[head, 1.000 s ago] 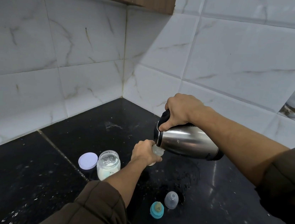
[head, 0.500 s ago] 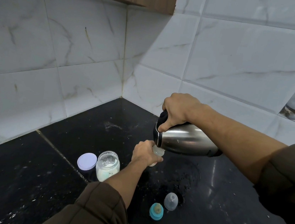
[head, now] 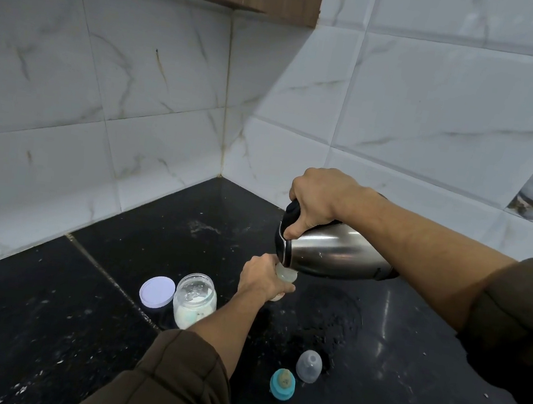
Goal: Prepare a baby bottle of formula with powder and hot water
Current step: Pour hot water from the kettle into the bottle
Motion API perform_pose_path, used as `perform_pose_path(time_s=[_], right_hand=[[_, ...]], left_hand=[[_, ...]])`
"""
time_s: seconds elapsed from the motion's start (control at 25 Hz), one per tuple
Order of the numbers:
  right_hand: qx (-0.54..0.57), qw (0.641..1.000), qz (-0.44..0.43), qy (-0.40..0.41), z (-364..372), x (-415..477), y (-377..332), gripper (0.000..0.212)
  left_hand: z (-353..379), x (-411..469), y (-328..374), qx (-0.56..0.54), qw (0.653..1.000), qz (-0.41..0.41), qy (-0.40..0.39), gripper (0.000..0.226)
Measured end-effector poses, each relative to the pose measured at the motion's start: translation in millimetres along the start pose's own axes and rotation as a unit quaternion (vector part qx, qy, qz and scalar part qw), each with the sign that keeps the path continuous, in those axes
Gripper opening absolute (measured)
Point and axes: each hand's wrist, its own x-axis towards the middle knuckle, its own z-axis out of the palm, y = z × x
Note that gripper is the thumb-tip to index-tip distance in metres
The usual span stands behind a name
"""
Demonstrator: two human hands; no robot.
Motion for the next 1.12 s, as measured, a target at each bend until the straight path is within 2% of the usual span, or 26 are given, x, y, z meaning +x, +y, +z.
perform_pose_path(time_s=[1.12], right_hand=[[-0.029,0.999,-0.024,-0.009,0.4,16.3,-5.3,0.064]], left_hand=[[0.8,8.5,-5.0,-0.007,1.000,0.004,0.014,0.050]])
